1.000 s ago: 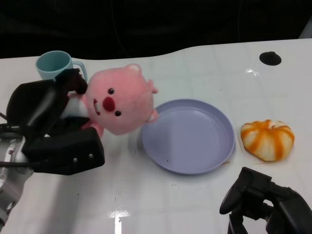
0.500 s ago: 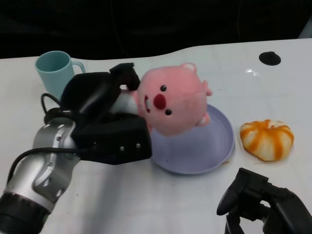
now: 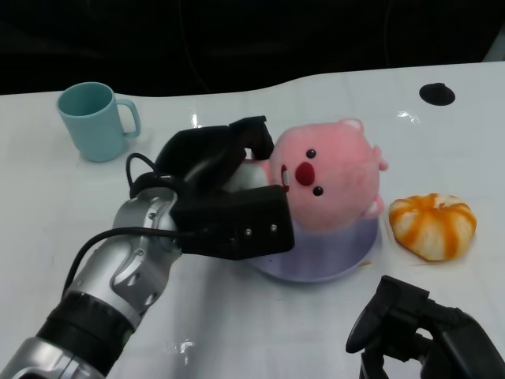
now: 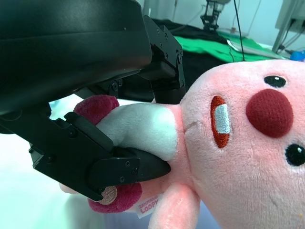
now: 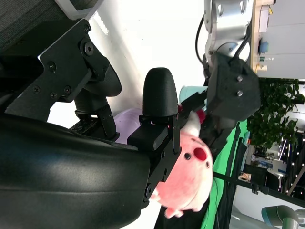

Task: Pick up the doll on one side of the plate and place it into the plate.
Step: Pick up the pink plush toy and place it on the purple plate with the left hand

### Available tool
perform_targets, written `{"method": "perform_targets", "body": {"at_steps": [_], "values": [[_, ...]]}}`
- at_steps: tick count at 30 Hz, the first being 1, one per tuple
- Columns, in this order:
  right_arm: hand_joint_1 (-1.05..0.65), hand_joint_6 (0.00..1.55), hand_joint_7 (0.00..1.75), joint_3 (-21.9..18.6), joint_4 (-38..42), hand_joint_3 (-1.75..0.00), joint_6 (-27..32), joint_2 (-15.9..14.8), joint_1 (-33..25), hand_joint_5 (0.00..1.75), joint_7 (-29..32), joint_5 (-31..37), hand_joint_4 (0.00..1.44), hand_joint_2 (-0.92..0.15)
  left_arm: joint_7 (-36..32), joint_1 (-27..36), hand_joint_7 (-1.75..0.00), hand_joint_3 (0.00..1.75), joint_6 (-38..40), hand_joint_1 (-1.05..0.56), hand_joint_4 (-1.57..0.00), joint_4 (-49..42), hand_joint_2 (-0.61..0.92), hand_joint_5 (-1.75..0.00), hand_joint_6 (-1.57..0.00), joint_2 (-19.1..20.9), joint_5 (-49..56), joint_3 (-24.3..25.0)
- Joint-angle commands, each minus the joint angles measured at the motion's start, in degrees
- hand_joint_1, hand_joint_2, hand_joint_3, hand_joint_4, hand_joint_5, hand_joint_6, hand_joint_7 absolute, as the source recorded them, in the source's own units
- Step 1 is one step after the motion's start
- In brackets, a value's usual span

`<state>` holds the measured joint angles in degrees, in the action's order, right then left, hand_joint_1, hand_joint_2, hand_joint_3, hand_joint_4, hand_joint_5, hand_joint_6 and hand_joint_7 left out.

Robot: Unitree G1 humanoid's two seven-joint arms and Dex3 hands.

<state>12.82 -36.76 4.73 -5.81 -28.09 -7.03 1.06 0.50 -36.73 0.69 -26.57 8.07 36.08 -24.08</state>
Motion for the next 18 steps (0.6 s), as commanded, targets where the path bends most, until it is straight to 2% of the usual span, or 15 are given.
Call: {"method": "perform_targets", "body": {"at_steps": [1,5,6,8,9,10,11,12,14,16,17,18], "values": [[0.06,0.61,1.52,-0.13,0.0,-1.39,-0.71,-0.19,-0.42,1.75,0.16,-0.07,0.68,-0.38,-1.71,-3.39,-1.75,1.16,-0.72,-0.18,-0.94,-3.68,0.45,-1.75,-0.74,-0.93,0.81,-0.64],[0.07,0.62,1.51,0.13,-0.04,-1.38,-0.71,-0.07,-0.49,1.75,0.33,0.05,0.68,-0.39,-0.78,-5.37,-1.75,1.14,-0.62,-0.17,-0.94,-7.81,0.42,-1.75,-0.72,-2.13,-0.01,-0.8],[0.06,0.62,1.52,0.2,-0.07,-1.38,-0.62,0.0,-0.49,1.75,0.38,0.04,0.68,-0.38,0.29,-5.77,-1.57,1.12,-0.21,-0.18,-0.91,-8.44,0.43,-1.75,-0.74,-2.29,-0.57,-0.66],[0.06,0.63,1.52,0.28,-0.09,-1.38,-0.58,0.09,-0.49,1.75,0.5,0.03,0.68,-0.38,2.49,-6.29,-1.01,1.01,0.88,-0.18,-0.83,-8.98,0.5,-1.64,-0.85,-2.47,-1.6,-0.5],[0.05,0.63,1.52,0.31,-0.18,-1.38,-0.47,0.08,-0.51,1.75,0.54,0.05,0.69,-0.38,3.4,-6.29,-0.76,0.86,1.25,-0.18,-0.78,-8.73,0.57,-1.59,-0.88,-2.43,-1.95,-0.5],[0.05,0.63,1.51,0.33,-0.3,-1.38,-0.31,0.06,-0.53,1.75,0.56,0.02,0.69,-0.38,4.56,-6.14,-0.46,0.62,1.53,-0.2,-0.7,-8.17,0.7,-1.6,-0.88,-2.26,-2.24,-0.57],[0.05,0.63,1.51,0.32,-0.35,-1.39,-0.3,0.02,-0.54,1.75,0.56,-0.01,0.68,-0.38,5.89,-5.97,-0.28,0.44,1.39,-0.22,-0.62,-7.6,0.8,-1.59,-0.85,-1.89,-2.49,-0.74],[0.05,0.63,1.51,0.31,-0.34,-1.39,-0.37,0.0,-0.55,1.75,0.54,-0.05,0.68,-0.38,7.03,-5.82,-0.12,0.31,1.09,-0.29,-0.48,-7.11,0.87,-1.21,-0.74,-1.46,-2.61,-0.96],[0.06,0.63,1.51,0.28,-0.44,-1.39,-0.2,-0.03,-0.52,1.74,0.56,-0.05,0.68,-0.38,8.56,-5.62,-0.03,0.25,0.93,-0.41,-0.38,-5.95,0.91,-0.71,-0.56,-0.37,-1.55,-2.06],[0.06,0.62,1.51,0.26,-0.48,-1.39,-0.09,-0.04,-0.5,1.74,0.57,-0.03,0.68,-0.38,9.38,-5.5,-0.01,0.28,1.29,-0.53,-0.26,-5.05,0.92,-0.43,-0.38,0.26,-0.74,-2.81],[0.06,0.62,1.51,0.16,-0.4,-1.39,-0.22,-0.1,-0.46,1.75,0.49,-0.1,0.68,-0.38,10.61,-5.51,0.0,0.28,1.59,-0.55,-0.24,-4.08,0.92,-0.39,-0.36,1.03,0.14,-3.59],[0.06,0.62,1.51,0.06,-0.22,-1.39,-0.49,-0.16,-0.39,1.74,0.43,-0.13,0.68,-0.38,11.96,-5.56,0.0,0.34,1.7,-0.66,-0.13,-3.2,0.92,-0.32,-0.24,1.83,0.98,-4.33]]}}
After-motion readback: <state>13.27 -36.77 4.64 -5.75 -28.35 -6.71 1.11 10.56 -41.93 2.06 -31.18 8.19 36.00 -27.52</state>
